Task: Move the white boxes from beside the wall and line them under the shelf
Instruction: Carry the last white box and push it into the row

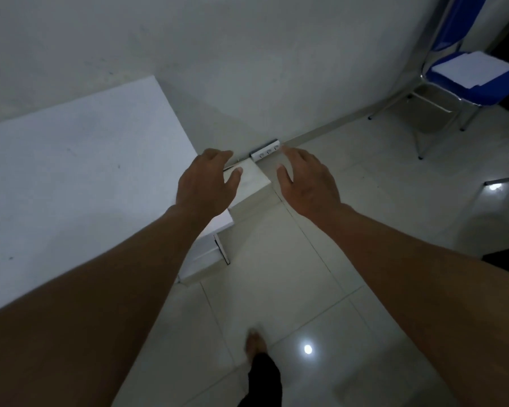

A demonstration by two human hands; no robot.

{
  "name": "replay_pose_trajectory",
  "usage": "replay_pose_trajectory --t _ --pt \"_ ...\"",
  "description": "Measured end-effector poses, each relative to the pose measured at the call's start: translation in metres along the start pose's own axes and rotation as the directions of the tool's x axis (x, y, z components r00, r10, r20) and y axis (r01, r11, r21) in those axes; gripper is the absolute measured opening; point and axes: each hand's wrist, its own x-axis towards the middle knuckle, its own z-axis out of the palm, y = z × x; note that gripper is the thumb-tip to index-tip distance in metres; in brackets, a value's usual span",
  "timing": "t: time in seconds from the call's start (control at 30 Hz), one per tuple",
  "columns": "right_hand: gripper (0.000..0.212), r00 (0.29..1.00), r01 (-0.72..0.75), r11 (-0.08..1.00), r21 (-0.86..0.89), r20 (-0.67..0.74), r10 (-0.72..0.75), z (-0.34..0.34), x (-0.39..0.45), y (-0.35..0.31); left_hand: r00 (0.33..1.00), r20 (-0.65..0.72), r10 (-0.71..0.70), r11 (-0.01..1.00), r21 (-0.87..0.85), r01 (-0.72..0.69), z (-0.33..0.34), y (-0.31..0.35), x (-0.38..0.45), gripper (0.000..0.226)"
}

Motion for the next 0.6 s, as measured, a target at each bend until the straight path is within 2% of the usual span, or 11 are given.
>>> replay_pose_trajectory --t 0.2,0.6 --pt "0.045 0.999 -0.007 0.998 0.055 0.041 0.005 0.014 0.078 0.032 0.999 0.014 -0.05 0.999 0.006 0.05 0.029 0.006 0.07 0.044" --pt "0.048 0.978 0.066 0.985 0.161 0.184 -0.096 0.04 0.228 0.125 0.936 0.004 -0.353 0.936 -0.011 0.353 0.093 0.032 0.211 0.048"
